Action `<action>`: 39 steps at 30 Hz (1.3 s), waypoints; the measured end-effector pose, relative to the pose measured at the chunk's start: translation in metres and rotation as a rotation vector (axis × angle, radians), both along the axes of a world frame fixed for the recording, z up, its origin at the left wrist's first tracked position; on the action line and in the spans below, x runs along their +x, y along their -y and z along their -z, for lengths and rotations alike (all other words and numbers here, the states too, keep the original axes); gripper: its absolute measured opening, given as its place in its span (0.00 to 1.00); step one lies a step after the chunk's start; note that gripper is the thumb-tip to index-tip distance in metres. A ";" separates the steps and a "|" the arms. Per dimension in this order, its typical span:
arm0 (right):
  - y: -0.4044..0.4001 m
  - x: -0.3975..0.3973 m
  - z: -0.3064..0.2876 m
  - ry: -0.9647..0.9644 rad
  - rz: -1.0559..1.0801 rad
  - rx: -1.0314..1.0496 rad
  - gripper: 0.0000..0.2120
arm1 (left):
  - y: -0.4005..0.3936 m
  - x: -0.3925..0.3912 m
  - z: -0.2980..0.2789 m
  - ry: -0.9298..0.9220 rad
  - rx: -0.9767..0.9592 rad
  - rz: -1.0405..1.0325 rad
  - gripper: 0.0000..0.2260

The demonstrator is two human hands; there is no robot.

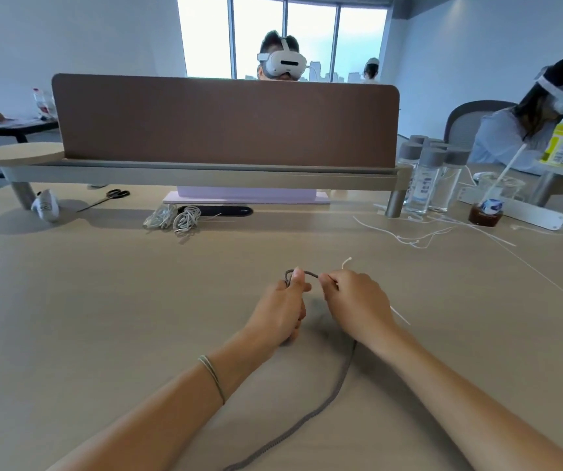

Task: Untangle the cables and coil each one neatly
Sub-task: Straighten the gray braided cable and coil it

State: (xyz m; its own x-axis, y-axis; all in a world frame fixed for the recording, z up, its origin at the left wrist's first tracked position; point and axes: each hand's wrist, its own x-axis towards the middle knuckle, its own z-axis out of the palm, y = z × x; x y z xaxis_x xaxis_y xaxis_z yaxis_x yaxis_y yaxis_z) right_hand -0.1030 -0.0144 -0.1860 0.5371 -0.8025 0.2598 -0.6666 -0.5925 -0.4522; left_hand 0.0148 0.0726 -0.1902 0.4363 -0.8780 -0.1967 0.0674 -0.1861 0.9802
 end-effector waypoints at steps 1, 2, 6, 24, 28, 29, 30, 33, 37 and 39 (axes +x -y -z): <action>-0.003 0.000 0.000 -0.041 -0.007 -0.027 0.21 | 0.001 0.000 0.000 0.009 -0.009 -0.012 0.23; -0.005 0.000 -0.001 -0.069 -0.018 -0.042 0.20 | 0.002 0.001 0.000 -0.003 -0.019 -0.013 0.23; -0.012 0.005 0.000 -0.127 -0.098 -0.083 0.15 | 0.004 -0.004 0.000 -0.004 -0.054 -0.020 0.23; 0.032 -0.029 -0.030 0.467 -0.224 1.279 0.13 | 0.009 0.077 -0.032 -0.627 -0.466 -0.350 0.10; 0.017 -0.022 -0.025 0.251 -0.198 0.668 0.11 | 0.009 0.071 -0.029 -0.516 -0.478 -0.361 0.11; 0.009 -0.019 -0.024 0.186 -0.218 0.497 0.11 | 0.010 0.069 -0.030 -0.499 -0.479 -0.356 0.11; 0.002 -0.015 -0.021 0.136 -0.248 0.371 0.12 | 0.009 0.068 -0.029 -0.487 -0.474 -0.354 0.11; -0.012 -0.004 -0.010 0.111 -0.281 0.219 0.13 | 0.007 0.072 -0.026 -0.532 -0.443 -0.374 0.10; -0.012 0.001 -0.003 0.234 -0.198 0.174 0.12 | 0.004 0.083 -0.023 -0.659 -0.419 -0.357 0.12; -0.012 0.000 -0.006 0.227 -0.208 0.199 0.12 | 0.003 0.085 -0.025 -0.626 -0.427 -0.381 0.16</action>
